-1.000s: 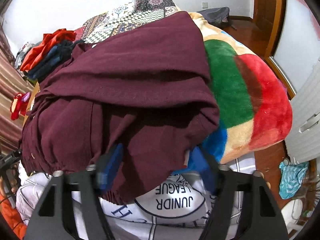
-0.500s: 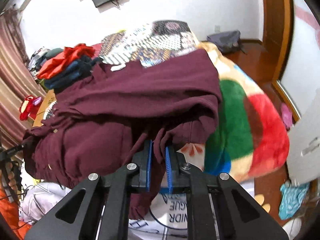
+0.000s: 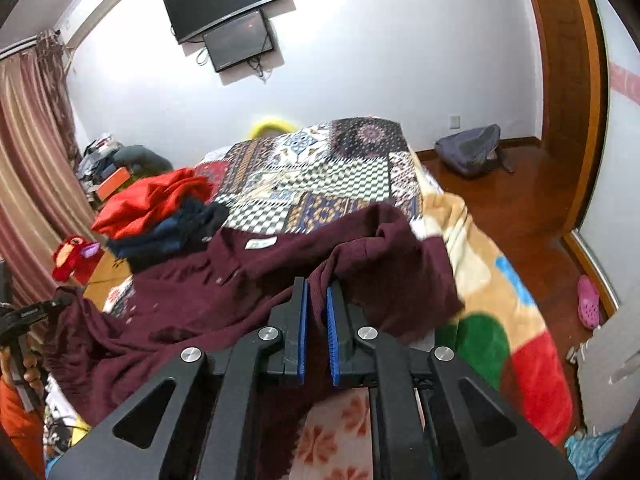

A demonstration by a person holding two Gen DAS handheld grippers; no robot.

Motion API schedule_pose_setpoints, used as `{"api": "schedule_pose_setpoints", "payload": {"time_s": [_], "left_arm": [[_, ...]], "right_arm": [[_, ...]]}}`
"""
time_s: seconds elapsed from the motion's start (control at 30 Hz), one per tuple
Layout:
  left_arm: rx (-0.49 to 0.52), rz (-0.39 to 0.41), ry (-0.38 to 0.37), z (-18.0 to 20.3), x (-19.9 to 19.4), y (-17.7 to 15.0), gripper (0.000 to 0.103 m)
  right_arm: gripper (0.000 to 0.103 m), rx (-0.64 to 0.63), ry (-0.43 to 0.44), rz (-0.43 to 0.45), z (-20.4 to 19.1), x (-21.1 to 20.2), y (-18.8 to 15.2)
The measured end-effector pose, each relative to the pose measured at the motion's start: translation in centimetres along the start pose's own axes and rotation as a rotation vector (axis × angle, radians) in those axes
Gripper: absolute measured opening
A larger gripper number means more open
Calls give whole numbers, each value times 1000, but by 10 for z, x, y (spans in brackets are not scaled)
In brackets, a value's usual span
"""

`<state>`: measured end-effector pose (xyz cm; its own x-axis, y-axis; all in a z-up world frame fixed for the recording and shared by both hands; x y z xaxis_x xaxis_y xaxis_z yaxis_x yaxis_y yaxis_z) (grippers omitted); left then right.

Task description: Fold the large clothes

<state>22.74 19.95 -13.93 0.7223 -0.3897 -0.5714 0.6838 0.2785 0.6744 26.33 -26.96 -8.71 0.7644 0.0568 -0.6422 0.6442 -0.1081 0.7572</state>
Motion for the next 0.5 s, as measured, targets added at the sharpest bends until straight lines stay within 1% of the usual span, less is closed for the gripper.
{"api": "schedule_pose_setpoints", "payload": {"time_s": [0.1,0.17,0.23,0.27,0.33,0.4,0.5], "left_arm": [[-6,8,29,-12,21,18,5],[-22,-1,49,-24,38,25,5],[-40,-20,74,-40,60,30,6],[-44,-30,81,-47,70,32,6],[-58,-49,91,-57,88,31,6],[-94,-91,98,-74,113,29,6],[-120,-149,108,-89,142,19,8]], "right_arm": [[7,8,-34,-15,1,26,9],[7,18,-53,-43,4,44,11],[7,37,-87,-88,9,71,10],[7,39,-98,-102,12,77,10],[7,46,-124,-145,16,100,5],[7,48,-137,-174,17,115,2],[7,20,-176,-180,14,128,1]]}}
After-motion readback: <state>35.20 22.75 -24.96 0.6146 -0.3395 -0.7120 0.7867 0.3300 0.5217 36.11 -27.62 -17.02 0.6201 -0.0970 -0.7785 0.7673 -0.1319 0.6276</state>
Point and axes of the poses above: each gripper's, at about its wrist camera, not at the fingertips, and x roughly the way its jaws point, z to its right, y to its top, the point moved 4 cm from there along x, roughly the way its jaws point, and after that the axes turned 15 degrees about -y, right-handed, at the moved point
